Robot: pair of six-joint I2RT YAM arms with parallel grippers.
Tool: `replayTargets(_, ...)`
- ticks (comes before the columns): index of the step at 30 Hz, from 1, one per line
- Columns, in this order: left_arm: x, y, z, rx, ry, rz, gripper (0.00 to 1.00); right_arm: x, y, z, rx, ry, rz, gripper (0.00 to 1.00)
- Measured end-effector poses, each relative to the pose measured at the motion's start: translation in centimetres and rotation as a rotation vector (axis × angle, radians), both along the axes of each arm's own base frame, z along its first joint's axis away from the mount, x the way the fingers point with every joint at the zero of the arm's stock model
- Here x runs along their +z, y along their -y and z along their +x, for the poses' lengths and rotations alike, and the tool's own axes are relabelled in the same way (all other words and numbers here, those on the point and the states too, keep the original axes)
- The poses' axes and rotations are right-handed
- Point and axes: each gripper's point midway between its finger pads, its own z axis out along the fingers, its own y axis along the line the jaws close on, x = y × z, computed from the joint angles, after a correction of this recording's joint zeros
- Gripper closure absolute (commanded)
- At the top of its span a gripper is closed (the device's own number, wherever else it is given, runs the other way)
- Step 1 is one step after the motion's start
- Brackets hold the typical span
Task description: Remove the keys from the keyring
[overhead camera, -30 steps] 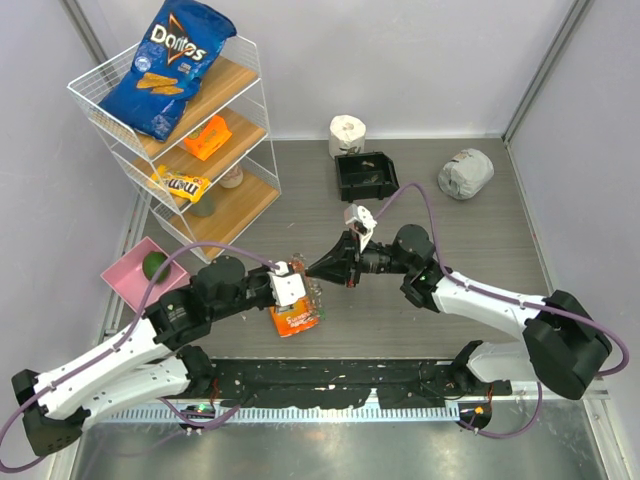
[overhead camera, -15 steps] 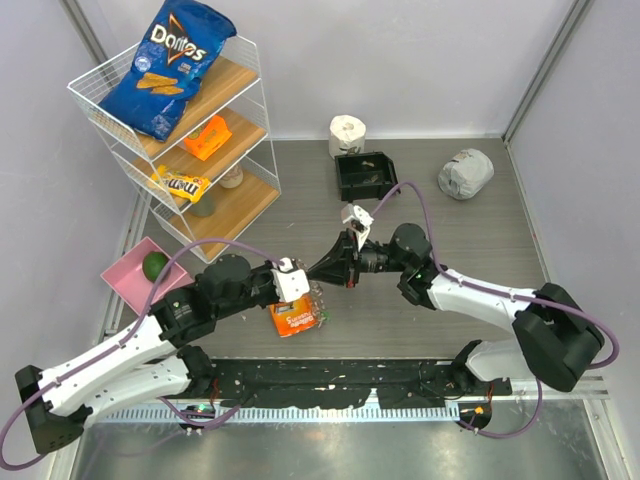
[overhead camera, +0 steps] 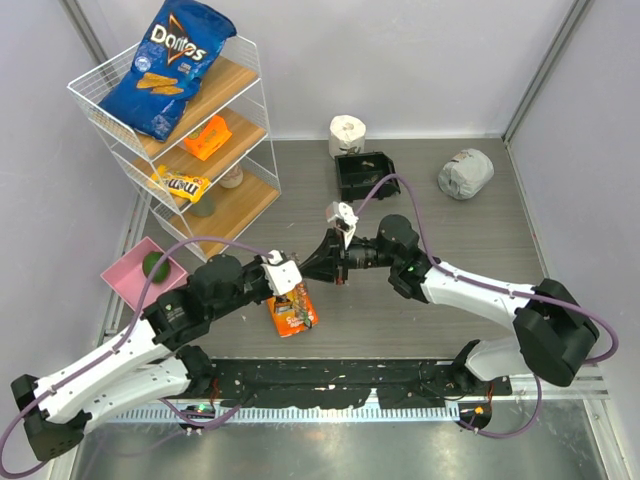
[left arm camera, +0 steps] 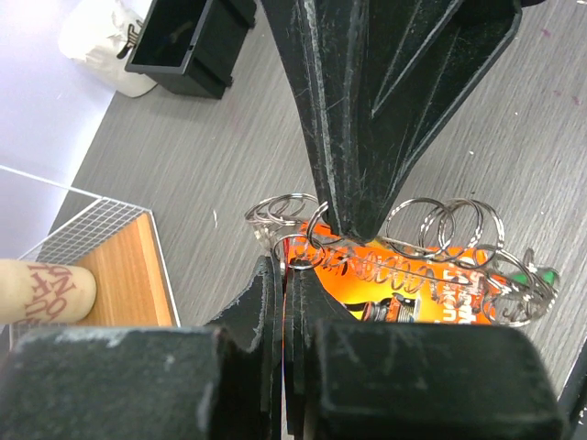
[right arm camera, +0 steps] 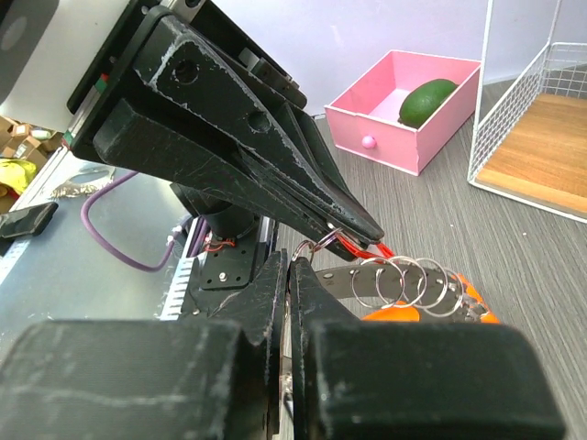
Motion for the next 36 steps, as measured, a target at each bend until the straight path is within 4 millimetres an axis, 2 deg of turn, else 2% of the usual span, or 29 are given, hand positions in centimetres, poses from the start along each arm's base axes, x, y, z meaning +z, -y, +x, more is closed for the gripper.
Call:
replayTargets(13,-0.5,-1.9,0.2,0.066,0.028,0.004,1.0,-0.9,-2.0,0.0,0.04,0.029,-0.074,0.95)
replayTargets(36,0.4,-4.3,0.0,0.109,0.148,-0.042,1.0,-1.0,-4.3,-0.1,0.107,0.049,-0.136,0.95)
